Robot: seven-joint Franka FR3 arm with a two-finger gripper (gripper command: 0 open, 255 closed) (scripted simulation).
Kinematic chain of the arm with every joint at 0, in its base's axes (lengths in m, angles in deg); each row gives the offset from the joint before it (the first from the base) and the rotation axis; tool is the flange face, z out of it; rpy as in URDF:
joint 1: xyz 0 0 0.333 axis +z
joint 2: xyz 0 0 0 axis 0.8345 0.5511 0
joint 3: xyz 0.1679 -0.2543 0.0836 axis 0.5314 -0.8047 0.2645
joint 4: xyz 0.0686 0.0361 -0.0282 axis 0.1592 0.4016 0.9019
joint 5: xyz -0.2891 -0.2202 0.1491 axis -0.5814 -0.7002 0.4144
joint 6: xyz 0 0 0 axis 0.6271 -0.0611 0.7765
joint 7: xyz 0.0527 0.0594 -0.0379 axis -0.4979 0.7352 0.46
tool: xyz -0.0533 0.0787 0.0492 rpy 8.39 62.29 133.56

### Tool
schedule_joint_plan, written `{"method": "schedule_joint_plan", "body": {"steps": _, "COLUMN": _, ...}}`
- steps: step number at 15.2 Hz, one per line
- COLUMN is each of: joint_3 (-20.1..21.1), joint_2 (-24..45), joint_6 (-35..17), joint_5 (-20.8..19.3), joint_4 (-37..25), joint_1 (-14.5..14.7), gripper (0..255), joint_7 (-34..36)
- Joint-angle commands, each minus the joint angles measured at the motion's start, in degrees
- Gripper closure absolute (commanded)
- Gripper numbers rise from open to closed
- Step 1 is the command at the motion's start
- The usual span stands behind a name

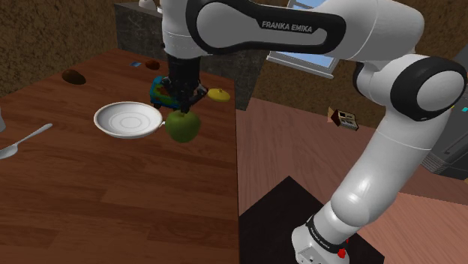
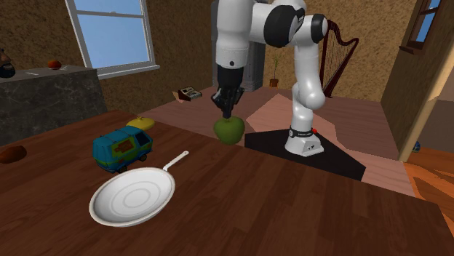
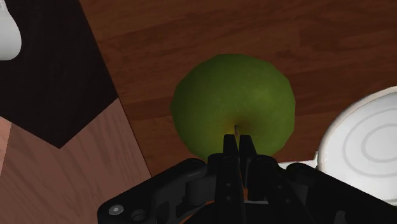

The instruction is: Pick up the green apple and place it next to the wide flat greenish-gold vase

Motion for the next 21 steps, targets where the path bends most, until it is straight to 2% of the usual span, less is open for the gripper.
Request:
{"method": "schedule_joint_plan", "body": {"steps": 1, "joint_3": 0.1, "joint_2": -0.1, "joint_6": 1.4, "joint_5": 0.1, "joint_4": -1.4, "joint_1": 0.1, "gripper": 255, "joint_7": -0.3}}
{"method": "schedule_joint_plan", "body": {"steps": 11, "joint_3": -4.7, "joint_2": -1.7, "joint_6": -1.6, "joint_5": 0.9, "joint_4": -0.2, "joint_1": -9.0, "gripper": 255, "joint_7": -13.7}}
{"method": "schedule_joint_plan", "body": {"steps": 21, "joint_3": -9.4, "joint_2": 4.0, "joint_6": -1.6, "joint_5": -2.6, "joint_4": -6.8, "joint_1": -14.3, "gripper": 255, "joint_7": -24.3}}
